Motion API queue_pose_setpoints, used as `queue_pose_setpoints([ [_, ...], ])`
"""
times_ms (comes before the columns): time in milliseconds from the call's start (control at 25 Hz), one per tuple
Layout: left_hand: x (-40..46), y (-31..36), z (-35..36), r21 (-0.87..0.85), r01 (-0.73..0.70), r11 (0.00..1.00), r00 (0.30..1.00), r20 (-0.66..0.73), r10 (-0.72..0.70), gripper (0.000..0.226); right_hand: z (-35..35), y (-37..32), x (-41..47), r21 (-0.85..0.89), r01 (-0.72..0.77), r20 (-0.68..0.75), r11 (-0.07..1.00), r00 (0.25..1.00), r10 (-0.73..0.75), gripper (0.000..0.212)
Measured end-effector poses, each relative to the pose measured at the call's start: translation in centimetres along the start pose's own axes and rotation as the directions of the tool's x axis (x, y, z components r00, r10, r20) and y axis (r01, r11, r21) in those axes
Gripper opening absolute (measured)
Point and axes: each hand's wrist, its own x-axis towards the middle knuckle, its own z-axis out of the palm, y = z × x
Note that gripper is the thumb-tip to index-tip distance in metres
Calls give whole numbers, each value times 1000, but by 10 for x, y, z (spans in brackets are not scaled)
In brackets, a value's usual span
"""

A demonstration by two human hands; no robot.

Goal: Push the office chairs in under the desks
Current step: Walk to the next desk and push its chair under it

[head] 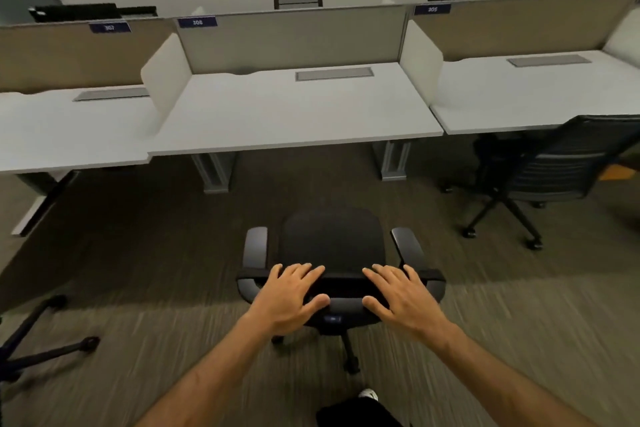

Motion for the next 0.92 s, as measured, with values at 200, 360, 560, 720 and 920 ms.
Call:
queue_pose_setpoints([
  [200, -21, -26, 5, 99, -85, 991, 990, -100, 95, 76, -6, 26, -18, -156, -6, -85, 988, 996, -7, 76],
  [360, -22, -34, 2, 168, -126, 978, 974, -166, 154, 75, 1, 31, -8, -154, 8, -235, 988, 971, -45, 68],
  [560, -8, -38, 1, 181, -140, 973, 956, -230, 181, 74, 10, 45, 10, -125, 32, -358, 992, 931, -75, 65],
  [720, 17, -44, -5, 182, -130, 975, 953, -250, 173, 74, 5, 59, 40, -118, 60, -389, 991, 916, -101, 63],
  [920, 57, -56, -23, 144, -66, 987, 958, -268, 104, 73, -11, 78, 95, -88, 89, -356, 992, 928, -115, 63],
])
